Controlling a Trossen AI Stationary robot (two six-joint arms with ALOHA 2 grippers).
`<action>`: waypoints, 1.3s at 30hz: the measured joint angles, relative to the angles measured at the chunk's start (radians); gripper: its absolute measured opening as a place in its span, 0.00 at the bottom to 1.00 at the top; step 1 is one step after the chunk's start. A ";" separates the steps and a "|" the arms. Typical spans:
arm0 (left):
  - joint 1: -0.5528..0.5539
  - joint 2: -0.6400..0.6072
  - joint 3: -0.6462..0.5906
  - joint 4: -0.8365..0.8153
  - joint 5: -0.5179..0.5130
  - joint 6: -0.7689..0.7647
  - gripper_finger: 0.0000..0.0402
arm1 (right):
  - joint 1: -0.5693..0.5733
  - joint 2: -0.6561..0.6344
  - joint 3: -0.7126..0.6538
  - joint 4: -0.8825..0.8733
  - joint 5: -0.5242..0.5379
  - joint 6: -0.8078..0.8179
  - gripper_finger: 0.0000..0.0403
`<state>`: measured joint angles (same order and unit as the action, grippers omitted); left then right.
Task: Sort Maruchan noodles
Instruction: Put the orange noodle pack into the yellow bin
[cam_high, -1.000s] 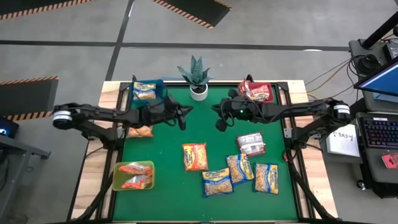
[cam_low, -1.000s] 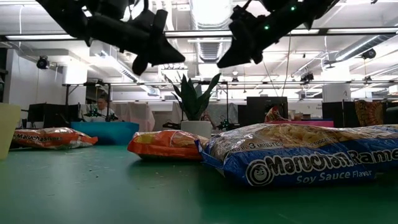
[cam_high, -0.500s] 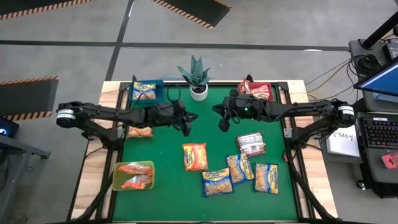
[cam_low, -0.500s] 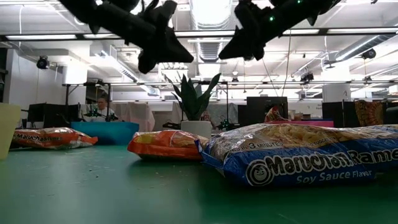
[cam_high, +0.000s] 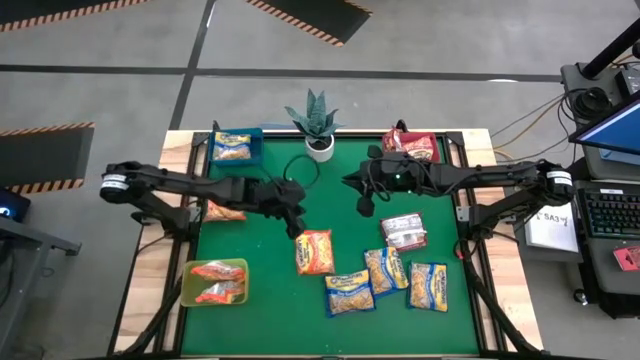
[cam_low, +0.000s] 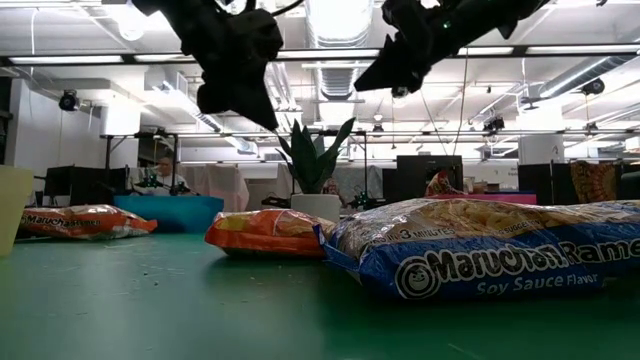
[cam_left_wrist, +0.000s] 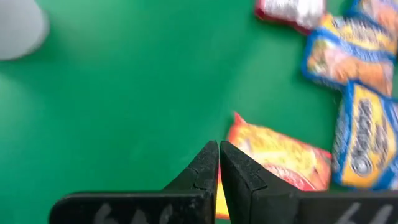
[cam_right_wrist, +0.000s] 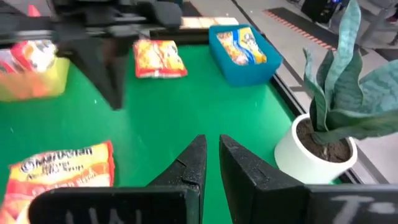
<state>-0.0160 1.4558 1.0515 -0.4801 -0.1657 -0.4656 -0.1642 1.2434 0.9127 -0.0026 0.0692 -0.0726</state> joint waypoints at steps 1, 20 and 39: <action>-0.015 0.009 0.000 0.001 0.001 0.000 0.00 | 0.000 0.000 0.000 -0.010 0.000 -0.005 0.08; -0.106 0.065 0.000 0.008 0.141 0.038 0.13 | 0.000 -0.001 -0.006 -0.137 -0.051 -0.025 0.08; -0.067 0.065 0.000 -0.582 -0.087 -0.388 0.44 | -0.007 -0.032 -0.023 -0.431 -0.042 0.150 0.08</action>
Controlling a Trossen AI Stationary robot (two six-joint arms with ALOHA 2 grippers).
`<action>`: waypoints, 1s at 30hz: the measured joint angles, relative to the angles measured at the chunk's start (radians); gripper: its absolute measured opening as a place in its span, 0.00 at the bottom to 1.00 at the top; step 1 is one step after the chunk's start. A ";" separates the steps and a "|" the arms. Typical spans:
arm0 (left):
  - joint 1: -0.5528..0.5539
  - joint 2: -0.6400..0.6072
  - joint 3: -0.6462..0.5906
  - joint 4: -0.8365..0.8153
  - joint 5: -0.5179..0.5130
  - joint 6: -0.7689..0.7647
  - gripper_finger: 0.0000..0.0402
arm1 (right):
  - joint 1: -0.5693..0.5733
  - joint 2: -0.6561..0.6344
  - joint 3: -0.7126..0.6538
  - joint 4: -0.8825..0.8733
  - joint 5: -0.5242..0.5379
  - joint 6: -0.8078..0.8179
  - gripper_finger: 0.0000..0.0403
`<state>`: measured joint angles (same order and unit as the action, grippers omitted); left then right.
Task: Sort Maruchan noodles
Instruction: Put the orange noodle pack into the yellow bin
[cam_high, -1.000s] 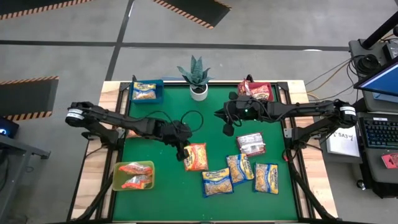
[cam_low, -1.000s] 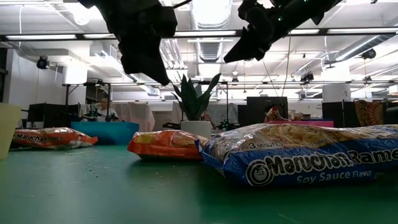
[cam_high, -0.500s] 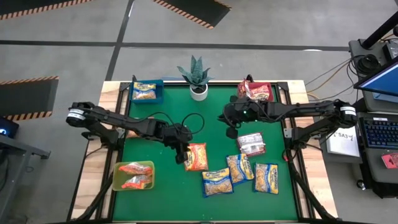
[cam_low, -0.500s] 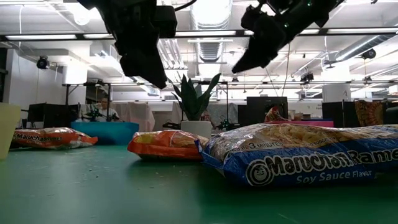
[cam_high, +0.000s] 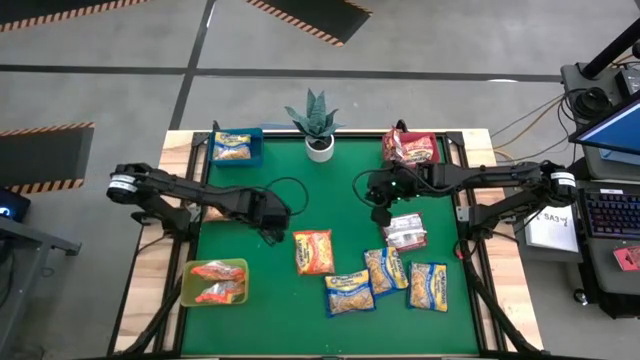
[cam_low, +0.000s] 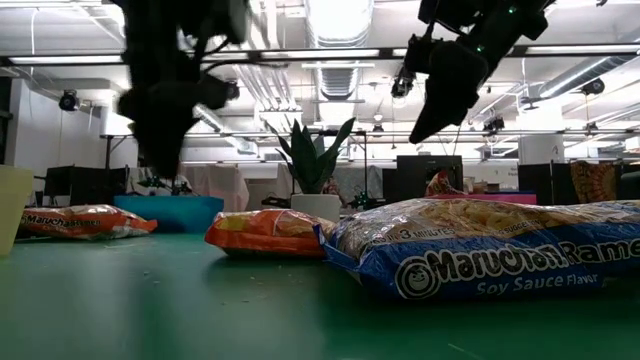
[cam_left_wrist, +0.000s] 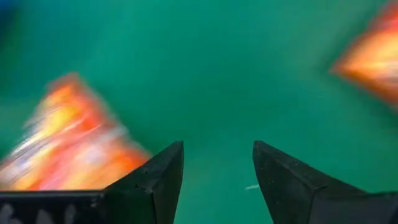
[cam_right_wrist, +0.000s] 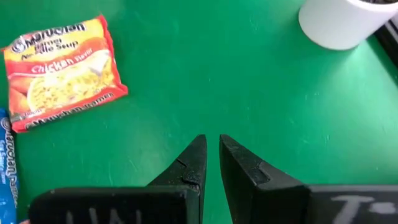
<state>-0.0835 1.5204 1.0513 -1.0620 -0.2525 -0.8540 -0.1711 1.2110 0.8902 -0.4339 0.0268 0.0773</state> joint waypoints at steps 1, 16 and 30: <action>0.005 0.000 0.000 -0.055 -0.035 -0.040 0.43 | 0.000 0.000 0.000 0.006 0.000 -0.006 0.08; 0.080 0.000 -0.048 -0.179 -0.157 -0.212 0.43 | 0.000 0.000 0.000 0.005 0.000 -0.037 0.08; 0.078 0.000 -0.149 -0.106 -0.143 -0.337 0.43 | 0.000 0.000 0.000 0.023 0.000 -0.052 0.08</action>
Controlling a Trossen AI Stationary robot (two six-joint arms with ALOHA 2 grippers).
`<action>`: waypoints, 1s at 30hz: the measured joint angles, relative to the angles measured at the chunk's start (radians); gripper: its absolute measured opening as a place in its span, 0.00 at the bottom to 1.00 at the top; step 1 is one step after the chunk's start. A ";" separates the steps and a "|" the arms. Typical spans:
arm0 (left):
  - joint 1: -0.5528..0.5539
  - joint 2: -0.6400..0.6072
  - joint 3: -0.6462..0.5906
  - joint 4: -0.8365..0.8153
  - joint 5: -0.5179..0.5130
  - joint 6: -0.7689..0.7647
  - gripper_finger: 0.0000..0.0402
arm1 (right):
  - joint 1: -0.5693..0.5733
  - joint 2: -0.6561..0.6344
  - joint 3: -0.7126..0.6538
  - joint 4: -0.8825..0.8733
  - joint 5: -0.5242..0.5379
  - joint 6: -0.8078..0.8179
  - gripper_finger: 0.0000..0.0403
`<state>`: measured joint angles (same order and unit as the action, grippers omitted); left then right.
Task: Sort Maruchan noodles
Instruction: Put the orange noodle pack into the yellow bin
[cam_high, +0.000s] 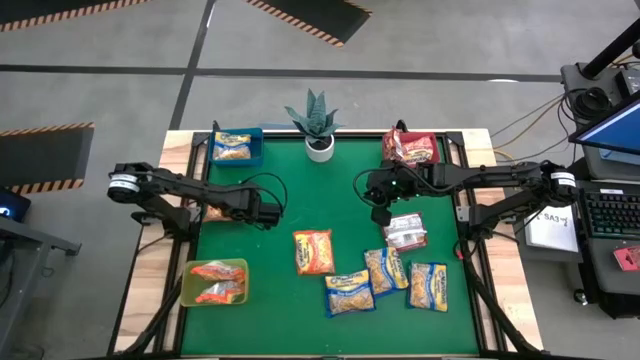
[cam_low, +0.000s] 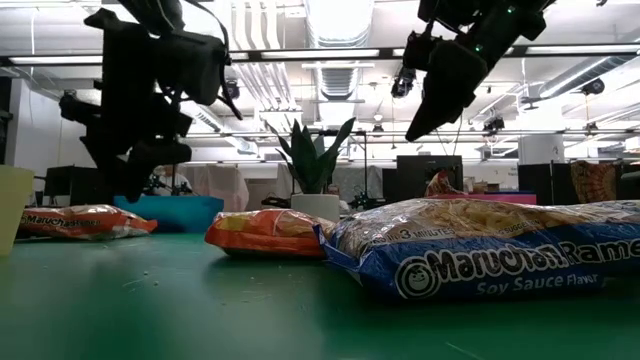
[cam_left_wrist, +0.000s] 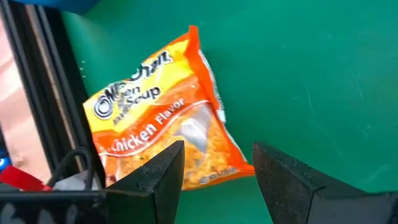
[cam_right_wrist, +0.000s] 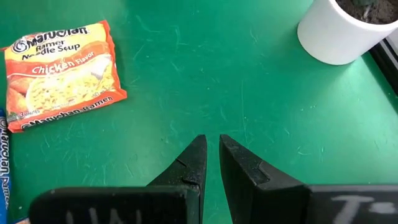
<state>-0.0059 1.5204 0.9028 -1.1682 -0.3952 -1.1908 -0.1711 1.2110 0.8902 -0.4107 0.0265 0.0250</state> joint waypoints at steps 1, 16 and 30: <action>-0.001 0.000 0.000 0.001 0.012 0.000 0.43 | 0.000 0.000 0.000 0.001 0.000 -0.001 0.08; -0.005 0.000 -0.090 0.128 0.040 -0.045 0.41 | 0.000 0.000 0.000 0.002 0.000 -0.003 0.08; -0.011 0.000 -0.201 0.256 0.050 -0.077 0.33 | 0.000 0.001 0.000 0.014 0.000 -0.018 0.08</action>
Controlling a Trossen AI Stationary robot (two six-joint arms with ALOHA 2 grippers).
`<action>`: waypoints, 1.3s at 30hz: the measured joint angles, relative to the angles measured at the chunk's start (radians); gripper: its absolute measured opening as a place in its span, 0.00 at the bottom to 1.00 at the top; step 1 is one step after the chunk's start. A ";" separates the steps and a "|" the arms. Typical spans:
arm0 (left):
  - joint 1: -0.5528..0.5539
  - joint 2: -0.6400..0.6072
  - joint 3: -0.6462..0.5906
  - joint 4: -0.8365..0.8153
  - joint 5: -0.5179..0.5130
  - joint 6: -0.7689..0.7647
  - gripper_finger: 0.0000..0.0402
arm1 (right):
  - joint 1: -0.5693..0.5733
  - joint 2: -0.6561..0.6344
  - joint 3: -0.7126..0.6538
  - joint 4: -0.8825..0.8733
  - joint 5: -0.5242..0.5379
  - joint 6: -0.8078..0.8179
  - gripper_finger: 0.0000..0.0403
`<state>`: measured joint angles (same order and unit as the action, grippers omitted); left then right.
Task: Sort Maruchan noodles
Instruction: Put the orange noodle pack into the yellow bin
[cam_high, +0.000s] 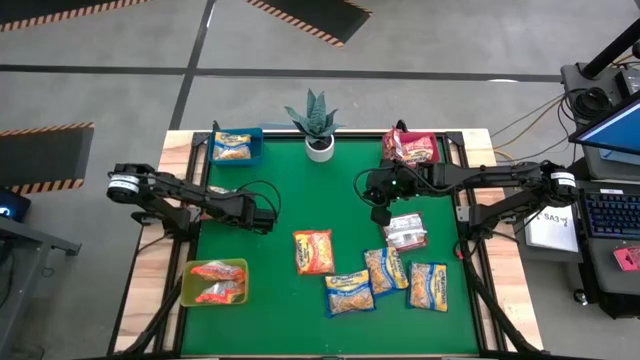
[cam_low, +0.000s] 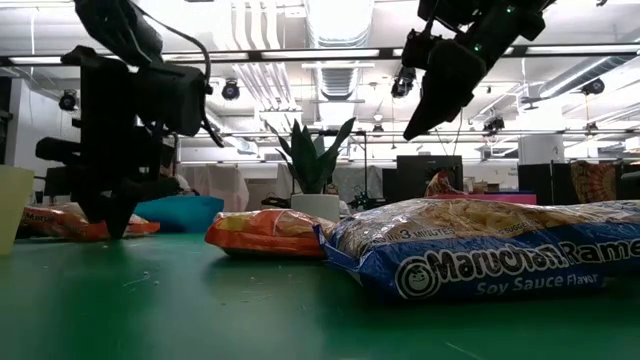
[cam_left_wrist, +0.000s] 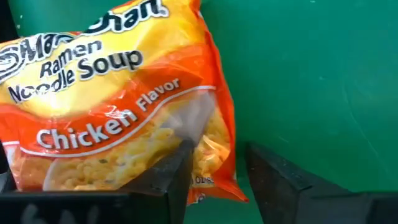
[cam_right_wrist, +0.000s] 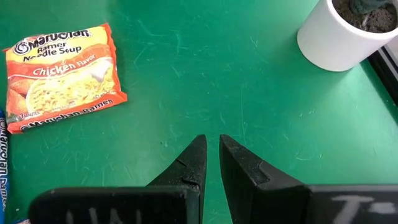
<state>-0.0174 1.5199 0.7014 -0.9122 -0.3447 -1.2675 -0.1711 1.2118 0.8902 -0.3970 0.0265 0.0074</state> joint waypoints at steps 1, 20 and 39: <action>-0.002 -0.001 -0.004 0.003 0.000 0.000 0.30 | 0.000 0.000 0.000 0.003 0.000 0.000 0.08; -0.042 0.000 0.214 0.475 0.054 0.458 0.12 | 0.000 0.000 0.000 0.014 0.000 -0.012 0.08; -0.108 -0.016 0.243 0.460 0.128 0.957 0.21 | 0.000 0.007 0.000 0.189 -0.102 0.100 0.08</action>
<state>-0.1255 1.5036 0.9445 -0.4525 -0.2169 -0.3106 -0.1711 1.2189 0.8898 -0.2081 -0.0759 0.1079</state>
